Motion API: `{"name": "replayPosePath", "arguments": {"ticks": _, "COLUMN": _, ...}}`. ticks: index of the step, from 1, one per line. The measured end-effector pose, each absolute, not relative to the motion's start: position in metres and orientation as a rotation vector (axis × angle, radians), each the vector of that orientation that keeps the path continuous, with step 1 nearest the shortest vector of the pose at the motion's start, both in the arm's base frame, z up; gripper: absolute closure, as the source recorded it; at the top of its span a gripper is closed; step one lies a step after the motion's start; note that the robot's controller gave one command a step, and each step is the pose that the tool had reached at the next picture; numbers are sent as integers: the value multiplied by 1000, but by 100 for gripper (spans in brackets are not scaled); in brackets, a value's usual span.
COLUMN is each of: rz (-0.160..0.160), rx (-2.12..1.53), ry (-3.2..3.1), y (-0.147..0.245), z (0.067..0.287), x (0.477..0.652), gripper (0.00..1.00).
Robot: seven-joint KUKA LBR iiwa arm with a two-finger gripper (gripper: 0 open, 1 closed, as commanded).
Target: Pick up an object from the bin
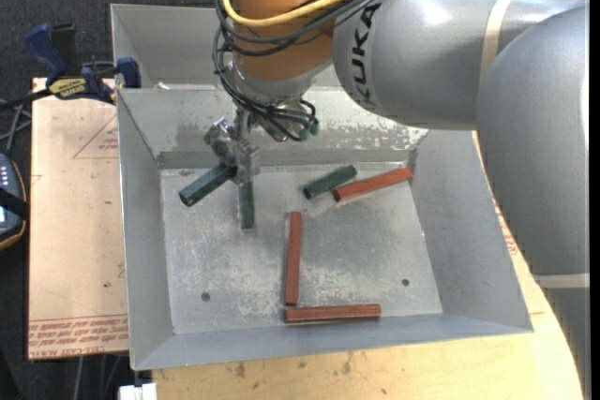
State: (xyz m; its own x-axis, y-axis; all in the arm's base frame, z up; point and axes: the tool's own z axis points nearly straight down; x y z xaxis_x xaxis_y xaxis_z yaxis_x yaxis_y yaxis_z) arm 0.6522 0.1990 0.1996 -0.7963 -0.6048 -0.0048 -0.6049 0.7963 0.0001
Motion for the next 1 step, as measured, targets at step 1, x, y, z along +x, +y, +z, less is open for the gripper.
{"name": "replayPosePath", "arguments": {"ticks": 1, "rz": 3, "rx": -1001, "ry": 2973, "y": 199, "z": 199, "x": 652, "gripper": 100}}
